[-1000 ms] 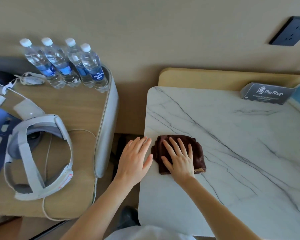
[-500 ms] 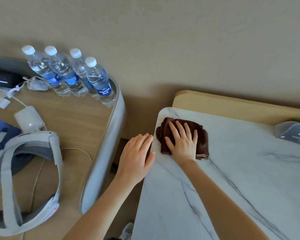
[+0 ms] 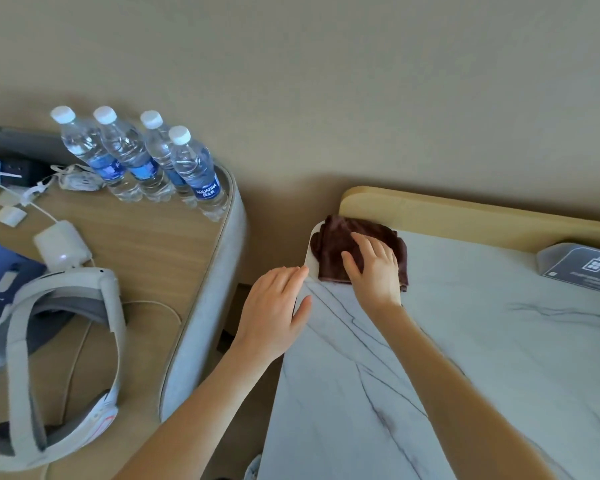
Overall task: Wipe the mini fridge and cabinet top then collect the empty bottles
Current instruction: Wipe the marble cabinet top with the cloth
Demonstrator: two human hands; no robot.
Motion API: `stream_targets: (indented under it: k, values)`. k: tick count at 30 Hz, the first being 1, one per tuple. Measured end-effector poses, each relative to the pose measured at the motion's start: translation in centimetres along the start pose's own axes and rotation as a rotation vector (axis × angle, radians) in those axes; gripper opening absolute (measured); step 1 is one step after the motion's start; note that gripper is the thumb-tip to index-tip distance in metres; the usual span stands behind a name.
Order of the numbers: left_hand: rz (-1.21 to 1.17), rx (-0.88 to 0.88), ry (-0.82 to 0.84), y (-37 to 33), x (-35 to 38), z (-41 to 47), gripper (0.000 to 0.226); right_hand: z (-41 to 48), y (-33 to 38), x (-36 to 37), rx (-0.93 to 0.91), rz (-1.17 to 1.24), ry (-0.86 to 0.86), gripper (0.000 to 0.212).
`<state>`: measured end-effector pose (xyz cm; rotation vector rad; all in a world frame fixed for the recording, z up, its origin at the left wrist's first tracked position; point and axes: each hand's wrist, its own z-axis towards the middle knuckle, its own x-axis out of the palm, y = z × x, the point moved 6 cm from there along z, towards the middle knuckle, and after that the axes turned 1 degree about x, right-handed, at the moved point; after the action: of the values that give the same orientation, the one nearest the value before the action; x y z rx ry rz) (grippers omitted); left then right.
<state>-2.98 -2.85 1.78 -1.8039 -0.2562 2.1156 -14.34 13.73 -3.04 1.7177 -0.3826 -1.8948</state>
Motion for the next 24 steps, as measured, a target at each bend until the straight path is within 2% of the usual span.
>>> stream_targets:
  k: [3,10,14,18,24]
  values:
    - [-0.017,0.051,-0.05,-1.0,-1.7,-1.1,0.046,-3.6,1.1,-3.6,-0.075,0.016,-0.133,0.039]
    - [-0.053,0.192,-0.127,-4.4,-5.6,-6.6,0.047,-14.9,3.6,-8.7,-0.147,-0.116,-0.213,0.043]
    - [-0.075,0.215,-0.069,-5.2,-4.8,-11.9,0.054,-22.8,3.8,-8.3,-0.071,-0.119,-0.148,0.047]
    - [-0.101,0.166,0.066,-5.3,-1.8,-17.1,0.059,-29.0,3.1,-6.4,0.007,-0.125,-0.04,0.049]
    - [-0.09,0.147,0.121,-6.5,-0.4,-20.5,0.061,-32.4,2.4,-7.0,0.051,-0.149,0.011,0.051]
